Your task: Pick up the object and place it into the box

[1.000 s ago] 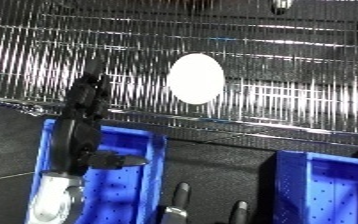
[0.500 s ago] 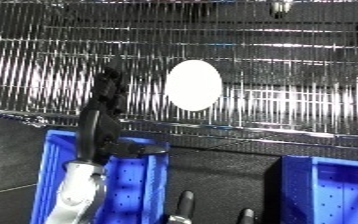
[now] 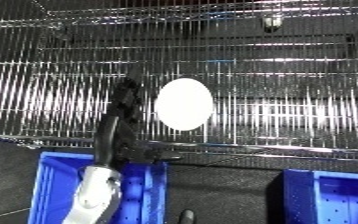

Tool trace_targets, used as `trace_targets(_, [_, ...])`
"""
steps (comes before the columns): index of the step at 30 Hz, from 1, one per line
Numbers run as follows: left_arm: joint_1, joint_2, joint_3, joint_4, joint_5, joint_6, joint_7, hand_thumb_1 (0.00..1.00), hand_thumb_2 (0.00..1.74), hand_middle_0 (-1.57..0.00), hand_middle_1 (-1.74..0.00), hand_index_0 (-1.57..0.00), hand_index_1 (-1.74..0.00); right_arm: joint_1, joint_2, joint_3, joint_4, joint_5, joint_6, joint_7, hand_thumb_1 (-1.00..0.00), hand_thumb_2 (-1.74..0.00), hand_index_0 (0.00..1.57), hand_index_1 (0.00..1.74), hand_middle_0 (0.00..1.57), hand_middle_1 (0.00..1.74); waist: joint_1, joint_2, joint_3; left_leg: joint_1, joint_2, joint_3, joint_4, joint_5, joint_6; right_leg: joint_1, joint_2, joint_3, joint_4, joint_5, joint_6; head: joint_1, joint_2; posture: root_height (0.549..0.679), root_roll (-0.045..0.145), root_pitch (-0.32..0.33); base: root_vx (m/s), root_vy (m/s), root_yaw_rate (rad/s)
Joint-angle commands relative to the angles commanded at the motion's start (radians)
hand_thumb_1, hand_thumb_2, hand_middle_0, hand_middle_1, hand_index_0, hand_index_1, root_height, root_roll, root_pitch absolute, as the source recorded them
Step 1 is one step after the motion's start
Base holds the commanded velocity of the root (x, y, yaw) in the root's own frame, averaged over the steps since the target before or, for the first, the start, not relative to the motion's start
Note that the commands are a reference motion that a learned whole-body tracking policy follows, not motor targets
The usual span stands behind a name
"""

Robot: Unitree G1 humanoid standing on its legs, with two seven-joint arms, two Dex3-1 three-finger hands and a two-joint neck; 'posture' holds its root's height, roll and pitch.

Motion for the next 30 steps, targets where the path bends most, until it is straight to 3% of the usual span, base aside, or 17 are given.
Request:
trace_targets(12, [-0.089, -0.011, -0.028, 0.063, -0.010, 0.046, -0.016, 0.00, 0.00, 0.00, 0.00, 0.00, 0.00, 0.000, 0.012, 0.025, -0.032, 0.014, -0.009, -0.017, 0.00, 0.00, 0.00, 0.00, 0.00, 0.00, -0.030, -0.012, 0.000, -0.014, 0.002, 0.005, 0.007, -0.011, -0.0009, -0.016, 0.0075, 0.008, -0.005, 0.000, 0.0025, -0.012, 0.007, 0.619, -0.013, 0.088, 0.025, -0.008, -0.047])
trace_targets(21, [-0.138, -0.027, -0.043, 0.092, -0.039, 0.067, -0.051, 0.45, 0.78, -0.71, -0.78, -0.71, -0.78, -0.001, 0.022, 0.041, -0.041, 0.018, -0.013, -0.028, 0.00, 0.00, 0.00, 0.00, 0.00, 0.00, -0.045, -0.017, 0.000, -0.015, 0.004, 0.009, 0.007, -0.015, -0.0014, -0.021, 0.0098, 0.011, -0.007, -0.001, 0.0036, -0.029, 0.007, 0.619, -0.013, 0.094, 0.009, -0.001, -0.024])
trace_targets(30, [-0.126, -0.026, -0.035, 0.104, -0.089, 0.060, -0.088, 0.90, 1.57, -1.41, -1.57, -1.41, -1.57, 0.011, 0.027, 0.041, -0.039, 0.016, -0.021, -0.026, 0.00, 0.00, 0.00, 0.00, 0.00, 0.00, -0.044, -0.008, 0.000, 0.001, 0.002, 0.012, -0.005, -0.014, -0.0043, -0.008, 0.0066, 0.012, -0.017, -0.003, 0.0027, -0.035, 0.005, 0.621, -0.009, 0.091, 0.001, 0.000, 0.012])
